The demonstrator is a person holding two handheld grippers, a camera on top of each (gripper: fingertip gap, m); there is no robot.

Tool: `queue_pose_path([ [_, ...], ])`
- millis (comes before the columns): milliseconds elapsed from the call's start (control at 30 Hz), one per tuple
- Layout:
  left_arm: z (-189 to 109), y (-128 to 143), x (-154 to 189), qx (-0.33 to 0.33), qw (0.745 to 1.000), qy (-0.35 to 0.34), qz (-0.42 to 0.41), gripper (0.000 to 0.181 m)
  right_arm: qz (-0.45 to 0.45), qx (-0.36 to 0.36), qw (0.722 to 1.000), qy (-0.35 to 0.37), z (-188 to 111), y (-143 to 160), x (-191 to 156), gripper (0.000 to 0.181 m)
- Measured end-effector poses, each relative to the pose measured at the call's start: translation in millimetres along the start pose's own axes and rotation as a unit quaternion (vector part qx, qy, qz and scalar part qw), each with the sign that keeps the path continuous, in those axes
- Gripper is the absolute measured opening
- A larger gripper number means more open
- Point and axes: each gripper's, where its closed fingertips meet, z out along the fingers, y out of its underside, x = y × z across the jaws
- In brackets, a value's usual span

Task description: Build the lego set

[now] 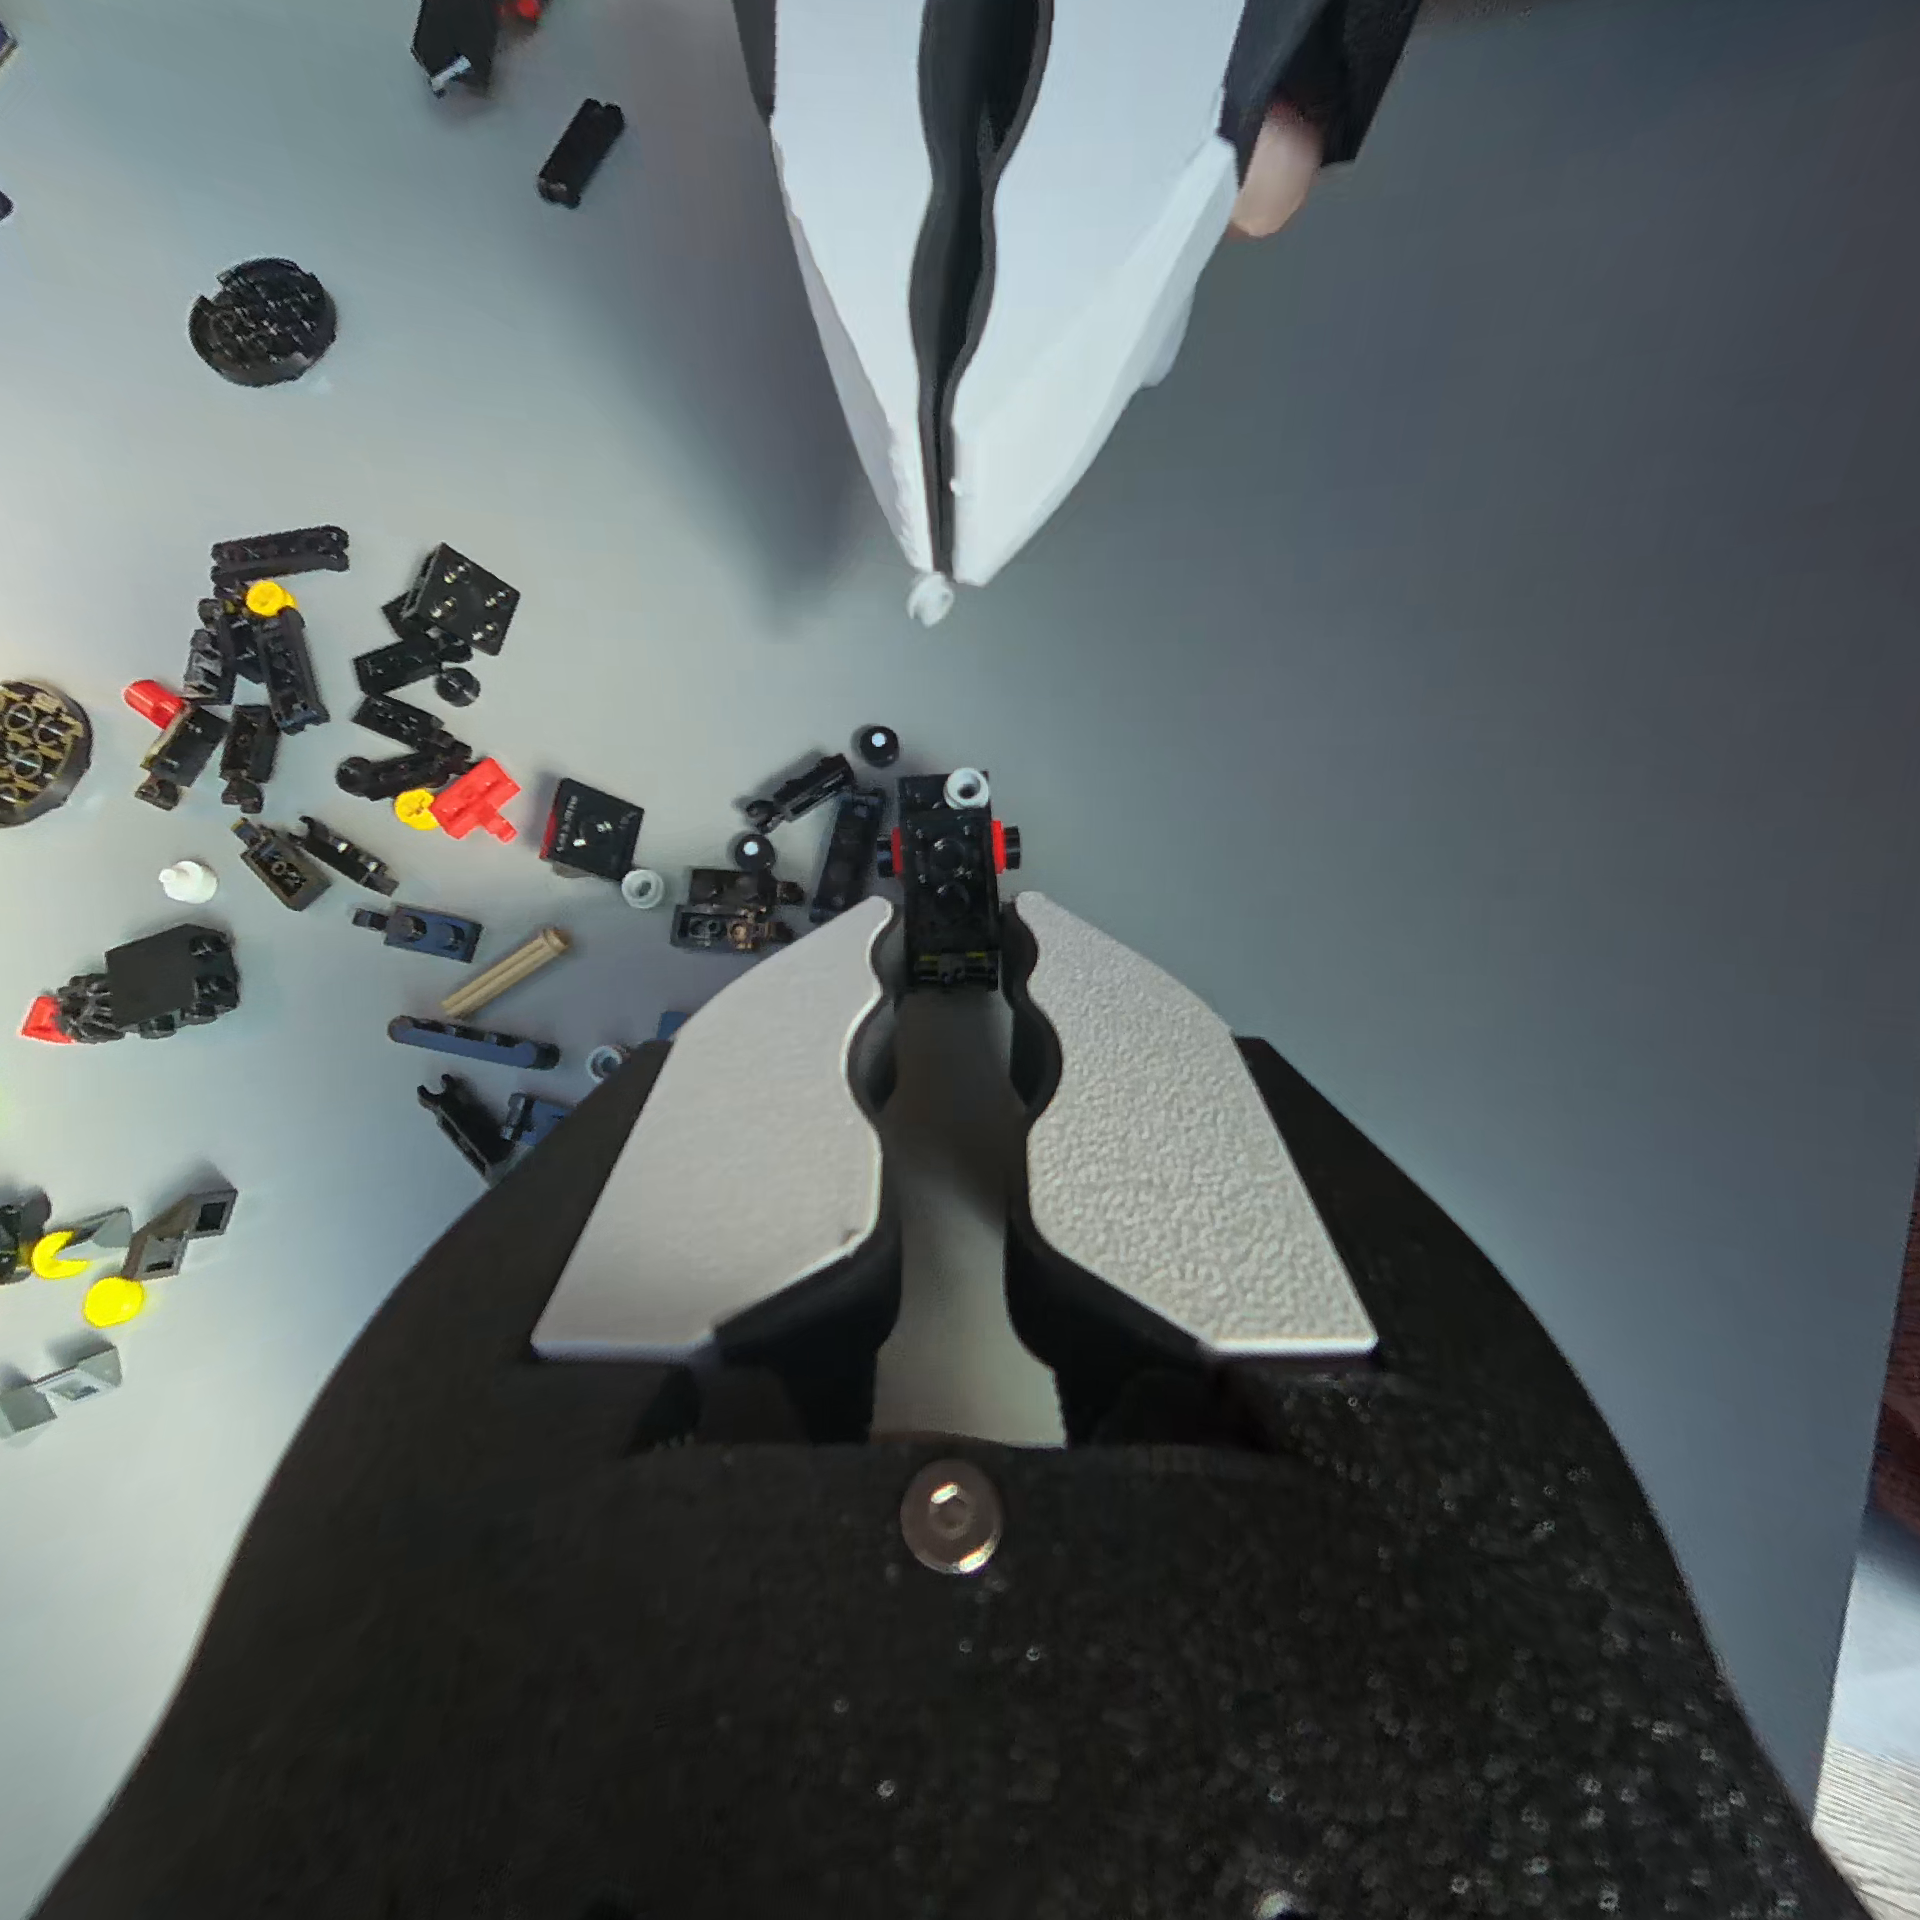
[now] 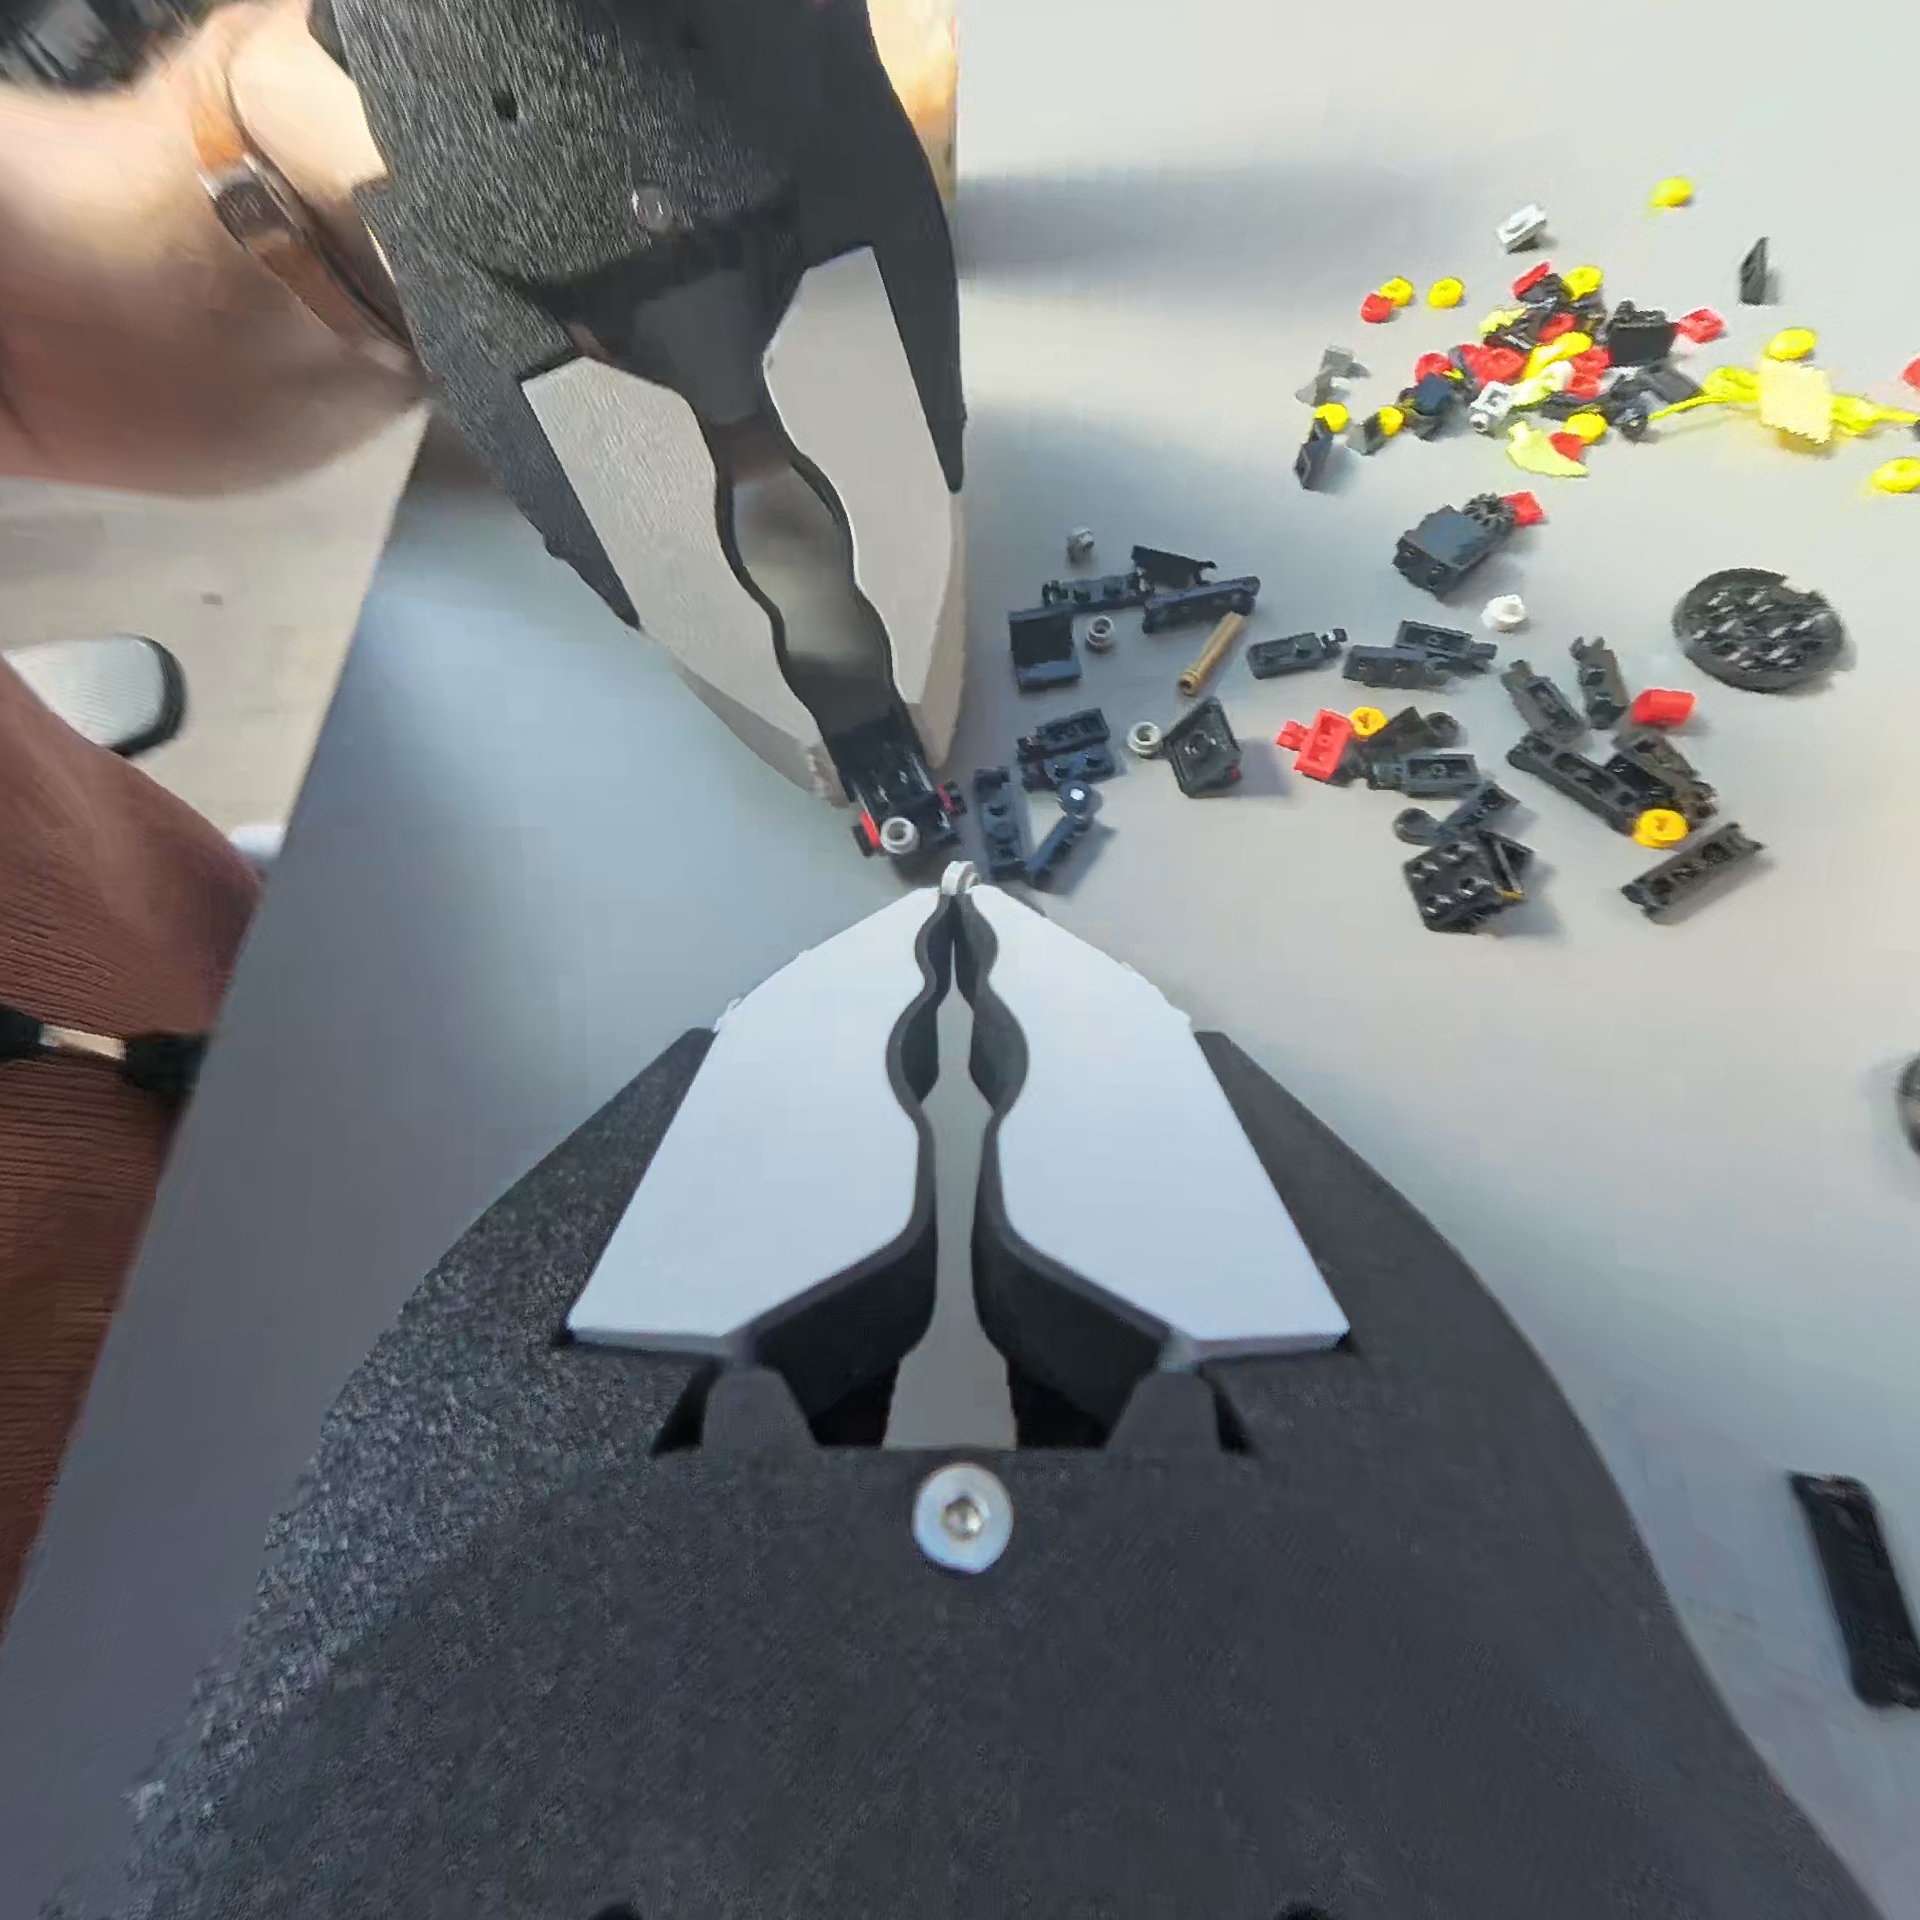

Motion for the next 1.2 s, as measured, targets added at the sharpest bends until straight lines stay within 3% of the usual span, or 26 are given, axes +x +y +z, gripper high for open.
queue_pose_path([
  [100,-2,-10,0,0.020,0.999,-0.028,0.025,0.017,0.113,0.029,0.990,-0.074,4,-11,-16,0.000],
  [300,-9,-22,5,0.046,0.991,-0.095,0.086,0.017,0.241,0.086,0.954,-0.154,-1,-22,-19,0.000],
  [533,1,-9,19,0.013,0.995,-0.058,0.078,0.017,0.296,-0.009,0.935,-0.196,14,8,-32,0.000],
  [833,9,-5,25,0.006,0.997,-0.030,0.071,0.017,0.311,-0.055,0.928,-0.196,15,17,-29,0.000],
  [1100,11,-5,26,0.008,0.999,0.007,0.044,0.017,0.159,-0.049,0.981,-0.104,11,10,-30,0.000],
  [1200,11,-6,26,0.005,0.999,0.016,0.043,0.017,0.126,-0.067,0.987,-0.078,18,15,-30,0.000],
])
